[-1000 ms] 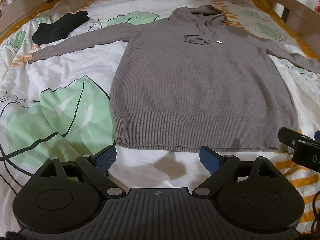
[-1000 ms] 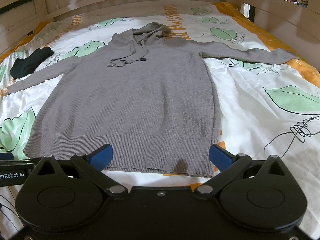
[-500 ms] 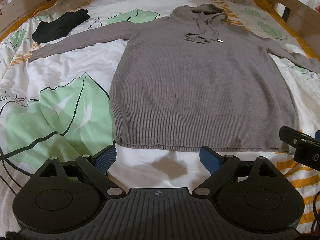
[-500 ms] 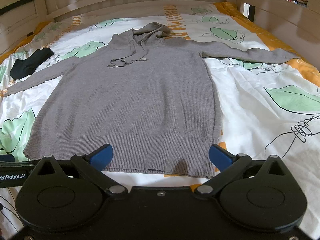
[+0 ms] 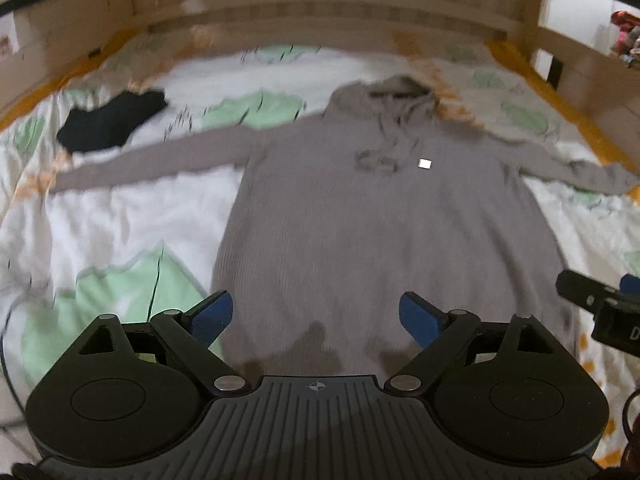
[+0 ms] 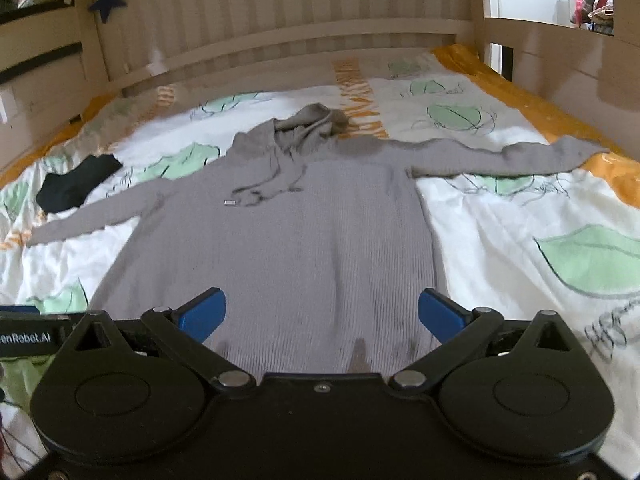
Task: Fold large clothes
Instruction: 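Grasp the grey hoodie sleeve cuff with the right gripper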
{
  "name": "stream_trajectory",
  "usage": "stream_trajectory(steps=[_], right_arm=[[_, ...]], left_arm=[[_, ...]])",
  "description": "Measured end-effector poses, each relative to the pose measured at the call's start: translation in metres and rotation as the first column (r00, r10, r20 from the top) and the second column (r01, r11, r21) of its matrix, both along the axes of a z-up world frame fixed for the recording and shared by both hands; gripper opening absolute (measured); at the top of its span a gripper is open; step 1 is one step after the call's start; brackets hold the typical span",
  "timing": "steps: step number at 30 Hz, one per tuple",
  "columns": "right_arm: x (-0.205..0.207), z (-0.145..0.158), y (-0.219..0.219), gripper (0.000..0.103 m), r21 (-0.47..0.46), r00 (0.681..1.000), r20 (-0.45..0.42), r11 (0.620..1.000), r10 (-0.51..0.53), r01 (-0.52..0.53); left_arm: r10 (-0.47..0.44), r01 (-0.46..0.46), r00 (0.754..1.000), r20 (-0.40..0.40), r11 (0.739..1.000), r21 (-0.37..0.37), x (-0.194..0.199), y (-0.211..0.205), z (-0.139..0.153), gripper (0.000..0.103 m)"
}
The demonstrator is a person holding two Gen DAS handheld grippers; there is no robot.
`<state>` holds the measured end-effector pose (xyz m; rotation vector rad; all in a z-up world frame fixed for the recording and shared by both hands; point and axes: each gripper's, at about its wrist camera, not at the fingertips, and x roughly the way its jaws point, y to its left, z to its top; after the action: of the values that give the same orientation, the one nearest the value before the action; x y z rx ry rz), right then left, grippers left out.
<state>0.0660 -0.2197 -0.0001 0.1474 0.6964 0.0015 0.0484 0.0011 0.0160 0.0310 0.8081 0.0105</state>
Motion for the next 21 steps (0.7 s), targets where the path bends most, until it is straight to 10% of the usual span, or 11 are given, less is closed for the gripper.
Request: stream_trajectory(steps=[7,14,21], right_arm=[[0.028,0.009,-0.026,0.102,0.039,1.000,0.016,0.999,-0.027,0.027],[0.068,0.013,-0.067,0.102,0.049,0.998,-0.021,0.997,-0.059,0.060],[0.114,0.011,-0.126,0.102,0.023,0.989,-0.072,0.991,-0.129,0.131]], left_arm=[[-0.065,0.069,0.989,0.130,0.997,-0.025,0.031,-0.008,0.020,0.090],[-0.137,0.170,0.980,0.147,0.956,-0.241,0.074,-0.007,0.016,0.091],[-0.177,0.189,0.980,0.087,0.969,-0.157,0.123,-0.024,-0.003,0.091]])
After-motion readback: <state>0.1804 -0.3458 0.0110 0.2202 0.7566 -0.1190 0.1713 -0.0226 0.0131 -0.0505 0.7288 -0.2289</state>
